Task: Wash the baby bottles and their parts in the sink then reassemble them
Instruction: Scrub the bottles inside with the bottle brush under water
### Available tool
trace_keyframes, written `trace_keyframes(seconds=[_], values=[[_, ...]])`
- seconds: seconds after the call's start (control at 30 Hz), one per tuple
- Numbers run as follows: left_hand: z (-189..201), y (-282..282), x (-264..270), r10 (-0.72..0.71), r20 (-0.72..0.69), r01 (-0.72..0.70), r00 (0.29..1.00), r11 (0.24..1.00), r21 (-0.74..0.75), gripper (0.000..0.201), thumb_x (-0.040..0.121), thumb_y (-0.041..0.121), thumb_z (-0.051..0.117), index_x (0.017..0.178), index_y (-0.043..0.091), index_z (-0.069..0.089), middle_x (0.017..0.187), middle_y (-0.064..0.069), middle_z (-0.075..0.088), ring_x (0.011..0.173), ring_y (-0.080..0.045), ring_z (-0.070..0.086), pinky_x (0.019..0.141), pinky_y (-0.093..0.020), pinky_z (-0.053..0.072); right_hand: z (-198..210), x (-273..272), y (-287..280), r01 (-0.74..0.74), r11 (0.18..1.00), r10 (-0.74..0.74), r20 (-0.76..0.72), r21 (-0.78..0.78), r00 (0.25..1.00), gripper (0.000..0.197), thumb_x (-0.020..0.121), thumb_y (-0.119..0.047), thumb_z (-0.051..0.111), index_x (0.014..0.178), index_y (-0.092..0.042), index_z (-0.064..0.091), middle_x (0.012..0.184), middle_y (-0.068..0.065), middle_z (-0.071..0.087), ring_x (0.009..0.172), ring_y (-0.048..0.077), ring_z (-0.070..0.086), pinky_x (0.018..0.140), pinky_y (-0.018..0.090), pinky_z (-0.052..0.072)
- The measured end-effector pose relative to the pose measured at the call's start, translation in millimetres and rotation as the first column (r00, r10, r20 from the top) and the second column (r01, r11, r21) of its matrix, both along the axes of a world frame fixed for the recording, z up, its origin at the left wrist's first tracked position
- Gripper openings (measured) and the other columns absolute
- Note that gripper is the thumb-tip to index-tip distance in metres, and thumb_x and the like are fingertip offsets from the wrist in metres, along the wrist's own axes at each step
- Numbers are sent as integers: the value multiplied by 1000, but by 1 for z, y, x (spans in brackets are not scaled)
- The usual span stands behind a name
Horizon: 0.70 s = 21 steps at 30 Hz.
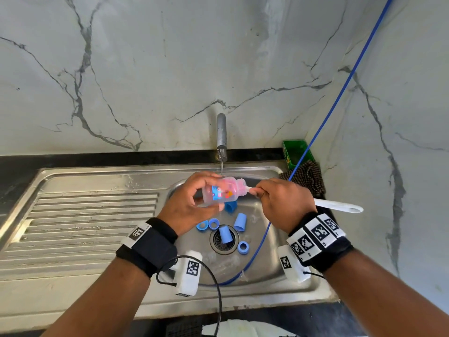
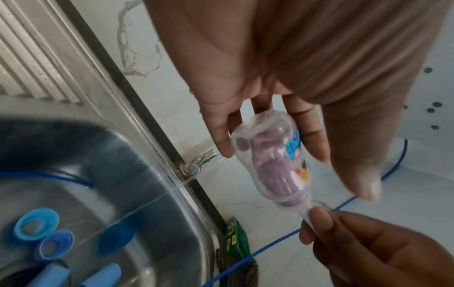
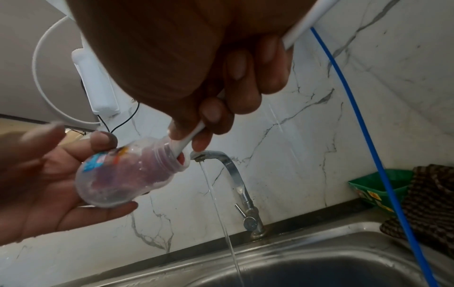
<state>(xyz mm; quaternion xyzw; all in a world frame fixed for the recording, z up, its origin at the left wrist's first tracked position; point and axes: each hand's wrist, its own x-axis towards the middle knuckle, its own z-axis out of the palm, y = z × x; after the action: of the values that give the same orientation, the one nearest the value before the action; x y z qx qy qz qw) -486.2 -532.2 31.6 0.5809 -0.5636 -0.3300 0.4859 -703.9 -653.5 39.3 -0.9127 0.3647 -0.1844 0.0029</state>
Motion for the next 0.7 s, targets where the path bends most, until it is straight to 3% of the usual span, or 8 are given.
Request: trace_keyframes(seconds=[0.07,0.13,0.23,0.33,0.43,0.53,0.63,0.7], values=[[1,1,-1,23,37,-21,999,999,-47,29,73,21,89,95,22,71,126,3,60,125,-13,57,98,-24,50,1,2,0,9,1000,-8,-19,20,1000,30,102,-48,47,92,-27,67,84,-6,65,74,20,62,58,27,31],[6,2,1,115,-240,-129,964,991,-43,23,75,33,85,88,24,70,116,1,69,117,-17,64,94,-31,55,1,5,2,-16,1000,17,19,-23,1000,30,101,-47,50,86,-27,68,78,-5,64,67,21,63,54,25,31],[14,-2,7,298,-568,-248,767,954,167,37,84,46,76,108,20,64,113,-7,71,100,-26,71,74,-36,60,-2,9,5,-109,978,133,132,-176,982,35,100,-47,49,82,-25,70,72,-4,61,57,22,60,43,26,35],[18,2,7,302,-541,-35,785,894,447,60,91,63,54,120,11,60,105,-17,72,71,-24,71,54,-29,55,-2,13,4,-212,940,272,211,-269,939,29,101,-40,56,91,-18,72,78,-1,64,64,26,61,52,38,49],[14,7,0,265,-596,68,758,877,476,52,96,57,47,109,10,63,78,-13,68,48,-13,53,43,-21,41,0,11,2,-210,924,290,227,-320,930,28,102,-36,57,92,-15,72,79,2,64,66,29,60,57,40,48],[2,6,5,196,-590,2,783,948,318,46,88,44,65,122,13,59,82,-11,64,55,-13,52,48,-25,48,1,8,3,-180,942,245,213,-285,946,37,104,-40,48,86,-18,72,71,-2,61,58,27,58,47,33,42],[-1,4,18,78,-407,-6,910,984,176,43,83,24,79,122,23,61,110,-9,63,78,-20,64,71,-42,61,3,3,4,-100,976,131,158,-194,979,48,104,-49,37,78,-24,69,67,-4,61,53,24,59,44,24,32],[0,3,26,8,-349,29,937,994,102,47,81,18,79,123,24,60,122,-6,60,98,-23,66,79,-44,61,6,-1,2,-87,979,118,158,-187,980,43,102,-49,44,80,-24,70,70,-5,64,56,23,62,44,24,35]])
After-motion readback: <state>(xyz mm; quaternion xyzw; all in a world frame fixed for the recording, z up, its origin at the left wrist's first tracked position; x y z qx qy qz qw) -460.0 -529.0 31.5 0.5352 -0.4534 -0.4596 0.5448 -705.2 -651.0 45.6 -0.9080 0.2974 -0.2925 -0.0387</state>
